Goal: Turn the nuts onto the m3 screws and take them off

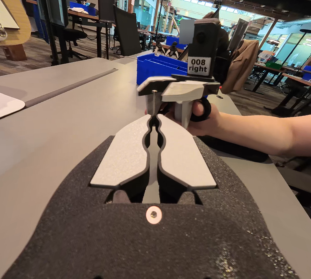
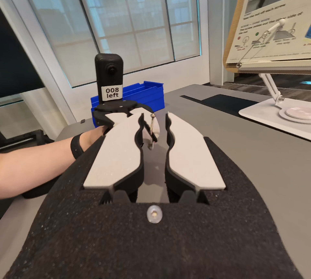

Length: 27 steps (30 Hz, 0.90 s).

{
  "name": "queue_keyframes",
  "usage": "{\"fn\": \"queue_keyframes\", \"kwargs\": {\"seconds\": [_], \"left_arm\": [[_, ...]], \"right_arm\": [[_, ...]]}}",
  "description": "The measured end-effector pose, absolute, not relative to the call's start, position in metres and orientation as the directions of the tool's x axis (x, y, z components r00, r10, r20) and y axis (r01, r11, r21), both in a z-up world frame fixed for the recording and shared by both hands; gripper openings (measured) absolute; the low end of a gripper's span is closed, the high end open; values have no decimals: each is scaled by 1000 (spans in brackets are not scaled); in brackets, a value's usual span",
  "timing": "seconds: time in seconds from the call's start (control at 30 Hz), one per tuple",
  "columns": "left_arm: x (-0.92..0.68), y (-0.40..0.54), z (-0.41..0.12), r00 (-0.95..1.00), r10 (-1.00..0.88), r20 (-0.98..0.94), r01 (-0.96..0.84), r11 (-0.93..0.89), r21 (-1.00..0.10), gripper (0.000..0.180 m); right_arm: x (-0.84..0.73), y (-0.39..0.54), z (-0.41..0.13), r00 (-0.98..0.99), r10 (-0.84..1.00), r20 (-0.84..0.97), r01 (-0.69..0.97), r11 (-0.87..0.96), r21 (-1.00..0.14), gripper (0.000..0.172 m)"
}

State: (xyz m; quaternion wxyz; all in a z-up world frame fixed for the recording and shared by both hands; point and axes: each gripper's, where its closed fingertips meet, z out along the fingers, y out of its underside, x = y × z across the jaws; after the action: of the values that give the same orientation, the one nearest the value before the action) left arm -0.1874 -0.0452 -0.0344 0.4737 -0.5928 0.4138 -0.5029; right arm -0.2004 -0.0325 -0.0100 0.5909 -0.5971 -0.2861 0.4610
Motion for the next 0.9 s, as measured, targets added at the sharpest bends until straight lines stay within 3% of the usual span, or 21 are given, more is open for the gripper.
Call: {"fn": "queue_keyframes", "kwargs": {"seconds": [0.27, 0.4, 0.57, 0.7, 0.9], "left_arm": [[-187, -44, -34, 160, -967, 201, -8, -205, -979, 2], [-187, -49, -32, 107, -965, 240, 2, -241, -970, 2], [-188, -83, -22, -177, -910, 375, 0, -381, -925, 2], [-195, -123, -14, -460, -743, 486, -101, -500, -860, 2], [-199, -155, -15, -593, -653, 472, -186, -459, -869, 2]], "right_arm": [[-198, -33, -9, 407, 887, -220, -202, -148, -968, 5], [-199, -39, -6, 356, 913, -202, -196, -138, -971, 5], [-201, -71, 3, 114, 986, -119, -192, -96, -977, 5], [-199, -111, 6, -138, 990, -36, -173, -60, -983, 5], [-206, -139, 8, -298, 954, -25, -189, -85, -978, 5]]}}
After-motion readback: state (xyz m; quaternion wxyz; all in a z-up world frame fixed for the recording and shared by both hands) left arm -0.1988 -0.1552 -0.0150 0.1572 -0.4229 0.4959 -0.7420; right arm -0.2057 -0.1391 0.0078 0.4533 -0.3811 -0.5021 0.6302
